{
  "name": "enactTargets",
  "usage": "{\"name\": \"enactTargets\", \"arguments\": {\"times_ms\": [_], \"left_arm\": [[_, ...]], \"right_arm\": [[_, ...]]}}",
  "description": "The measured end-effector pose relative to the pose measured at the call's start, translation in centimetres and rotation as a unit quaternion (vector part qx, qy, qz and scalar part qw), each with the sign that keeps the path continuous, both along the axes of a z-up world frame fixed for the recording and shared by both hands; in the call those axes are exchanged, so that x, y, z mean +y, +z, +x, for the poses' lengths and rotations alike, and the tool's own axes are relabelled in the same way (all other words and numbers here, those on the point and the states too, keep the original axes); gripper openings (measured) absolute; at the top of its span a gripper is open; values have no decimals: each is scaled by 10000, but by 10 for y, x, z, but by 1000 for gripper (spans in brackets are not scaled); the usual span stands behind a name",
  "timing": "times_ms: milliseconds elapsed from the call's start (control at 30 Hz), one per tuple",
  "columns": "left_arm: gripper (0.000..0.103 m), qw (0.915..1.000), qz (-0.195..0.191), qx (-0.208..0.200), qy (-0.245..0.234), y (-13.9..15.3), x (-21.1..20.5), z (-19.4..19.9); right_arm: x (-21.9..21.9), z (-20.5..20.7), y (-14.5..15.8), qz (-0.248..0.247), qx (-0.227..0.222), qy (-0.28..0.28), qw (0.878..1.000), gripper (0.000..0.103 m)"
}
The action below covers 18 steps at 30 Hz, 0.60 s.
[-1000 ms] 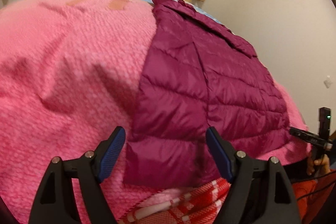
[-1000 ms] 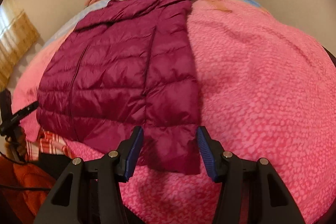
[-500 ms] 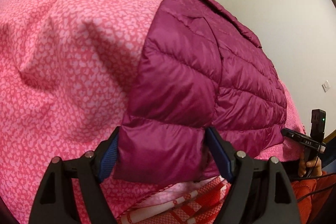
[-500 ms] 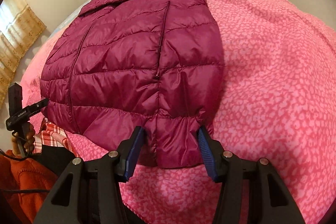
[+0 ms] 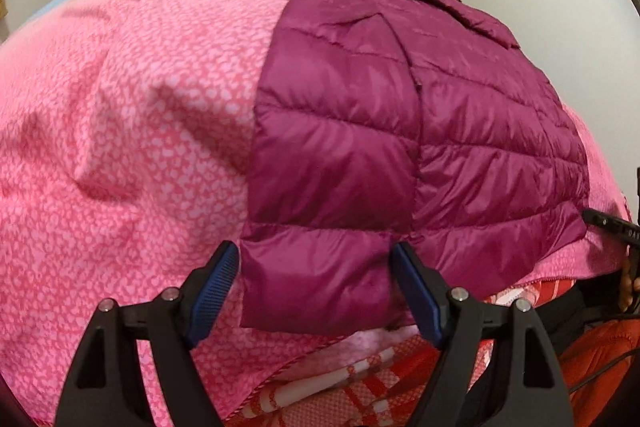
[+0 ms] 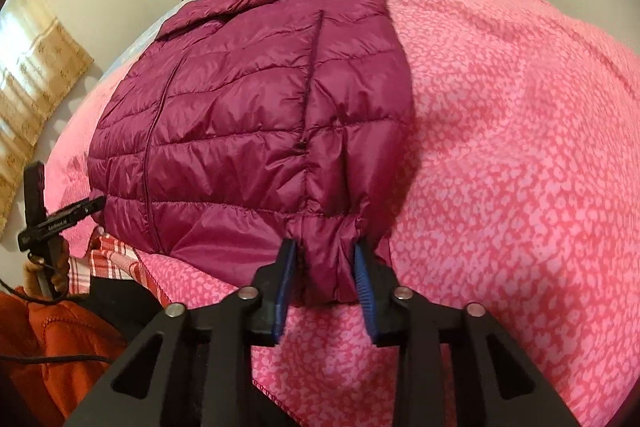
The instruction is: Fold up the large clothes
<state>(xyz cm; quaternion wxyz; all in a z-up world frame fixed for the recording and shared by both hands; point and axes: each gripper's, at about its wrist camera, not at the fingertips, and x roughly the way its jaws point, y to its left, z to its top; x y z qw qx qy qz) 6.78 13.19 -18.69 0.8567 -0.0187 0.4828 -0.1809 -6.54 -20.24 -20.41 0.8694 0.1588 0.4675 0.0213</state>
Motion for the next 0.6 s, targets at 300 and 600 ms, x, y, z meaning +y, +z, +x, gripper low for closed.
{"name": "enactTargets", "arguments": {"times_ms": [300,600], "left_arm": [[59,9939,-1071,18,-271,-11,-4,-1],[14,9794,-1870,-326,-689,18,12,-13]], "right_arm": [[7,6,-7,17,-49,77,10000,43],[-2,-12,19,499,-416,307,9974,11]]}}
